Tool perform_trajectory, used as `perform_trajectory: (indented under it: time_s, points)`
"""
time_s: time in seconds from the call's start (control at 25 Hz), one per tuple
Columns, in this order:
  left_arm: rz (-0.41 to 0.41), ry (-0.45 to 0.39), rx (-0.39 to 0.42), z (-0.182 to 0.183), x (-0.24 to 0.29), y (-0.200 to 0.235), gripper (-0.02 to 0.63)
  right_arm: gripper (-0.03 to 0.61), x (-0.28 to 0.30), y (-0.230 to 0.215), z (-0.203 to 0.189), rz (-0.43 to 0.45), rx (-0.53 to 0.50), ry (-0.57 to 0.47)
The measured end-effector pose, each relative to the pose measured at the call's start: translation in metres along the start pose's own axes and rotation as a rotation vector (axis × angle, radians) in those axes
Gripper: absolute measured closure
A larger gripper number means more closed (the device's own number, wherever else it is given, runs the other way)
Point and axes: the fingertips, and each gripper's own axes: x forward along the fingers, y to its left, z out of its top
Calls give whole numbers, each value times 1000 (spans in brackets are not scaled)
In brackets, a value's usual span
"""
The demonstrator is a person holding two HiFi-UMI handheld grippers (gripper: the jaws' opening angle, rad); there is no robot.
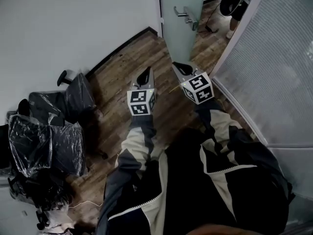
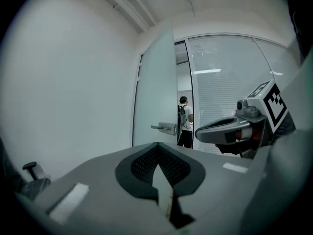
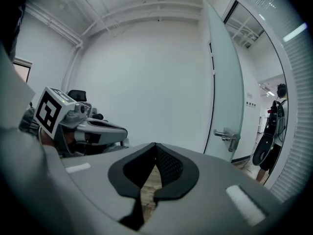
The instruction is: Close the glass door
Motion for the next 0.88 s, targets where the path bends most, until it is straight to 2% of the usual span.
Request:
perform_trajectory:
  time_s: [0.2, 0.44, 0.64, 0.88]
  points:
    - [-5, 4, -5, 3, 36, 25, 603, 572, 37, -28, 5, -22, 19, -4]
    - [8, 29, 5, 9, 101, 61, 604, 574, 98, -93, 15, -64, 88, -23]
    - [35, 40, -13, 23, 163, 96, 604, 573, 151, -147, 31, -65, 130, -36]
    - [5, 41, 7, 38, 236, 101, 603, 573, 193, -190, 36, -68, 145, -49]
